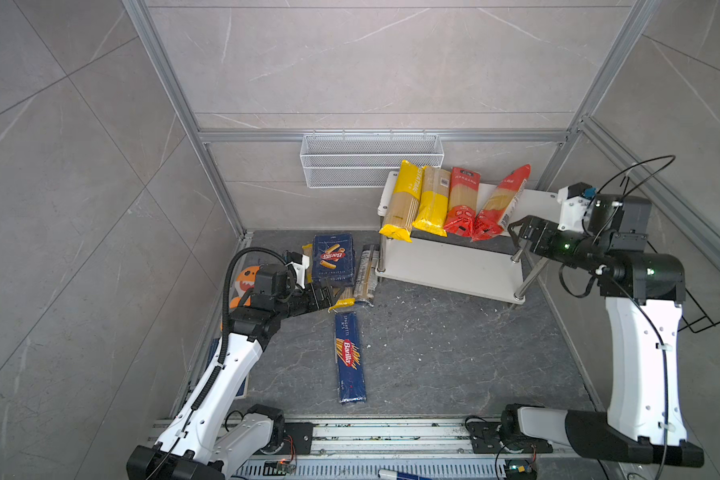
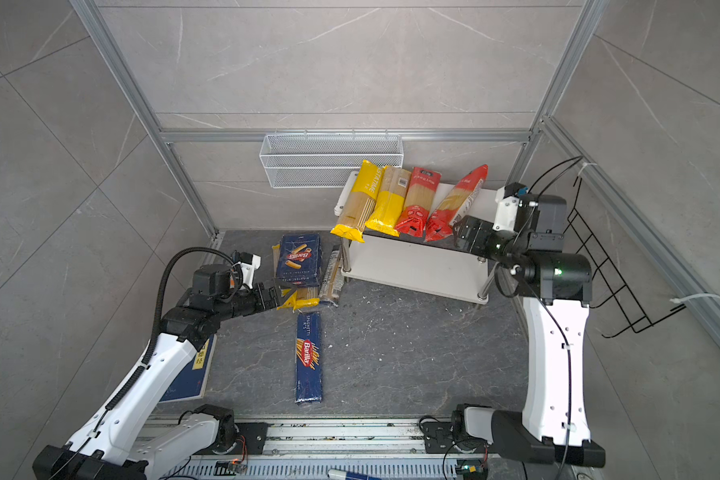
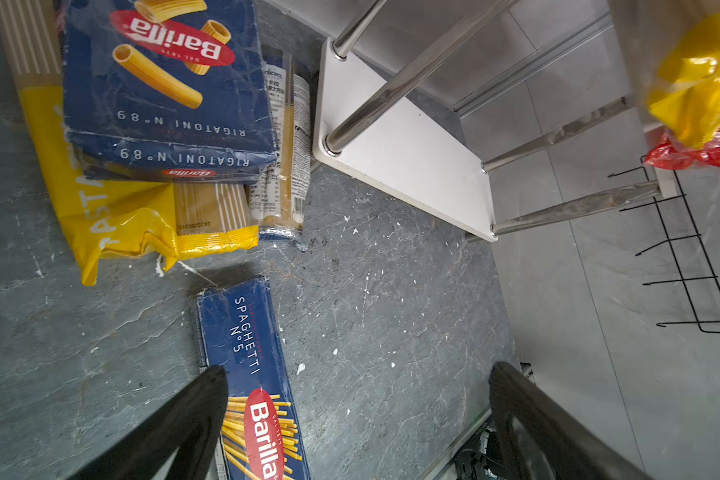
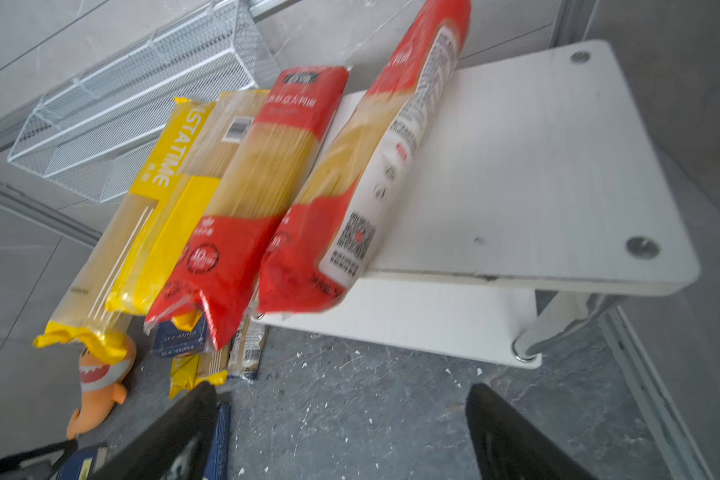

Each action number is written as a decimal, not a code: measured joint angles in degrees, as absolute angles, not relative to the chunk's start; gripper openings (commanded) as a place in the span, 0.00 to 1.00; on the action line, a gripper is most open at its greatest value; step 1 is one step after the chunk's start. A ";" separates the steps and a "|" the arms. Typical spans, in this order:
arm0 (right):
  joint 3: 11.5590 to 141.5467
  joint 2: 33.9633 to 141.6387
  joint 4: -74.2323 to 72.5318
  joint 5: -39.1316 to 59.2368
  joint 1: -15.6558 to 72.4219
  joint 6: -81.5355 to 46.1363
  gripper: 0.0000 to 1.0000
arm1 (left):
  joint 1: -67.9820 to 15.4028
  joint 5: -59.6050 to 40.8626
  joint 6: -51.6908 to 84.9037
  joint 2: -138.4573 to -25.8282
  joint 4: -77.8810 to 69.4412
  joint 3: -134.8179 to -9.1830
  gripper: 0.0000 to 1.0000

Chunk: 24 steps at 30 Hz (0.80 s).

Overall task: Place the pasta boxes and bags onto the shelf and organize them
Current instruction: 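Open the right gripper and draw it back down toward the floor while the left lowers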

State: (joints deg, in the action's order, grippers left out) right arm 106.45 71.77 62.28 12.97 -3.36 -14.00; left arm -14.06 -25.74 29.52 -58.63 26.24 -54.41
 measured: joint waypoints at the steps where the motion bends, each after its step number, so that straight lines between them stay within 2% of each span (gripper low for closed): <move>1: 104.25 69.78 62.22 13.69 -2.57 -14.35 0.95 | -13.74 -25.52 29.54 -58.63 26.30 -54.02 1.00; 13: 79.75 48.51 58.22 24.73 0.27 -18.33 0.98 | -12.75 -13.93 30.52 -65.34 24.95 -49.43 1.00; 19: 69.25 46.22 55.68 28.58 0.49 -19.75 0.98 | -15.73 -5.58 30.96 -72.62 22.65 -48.49 1.00; 24: 66.43 45.60 53.95 30.59 0.58 -19.79 0.98 | -18.02 -0.45 30.96 -79.50 19.38 -48.51 0.99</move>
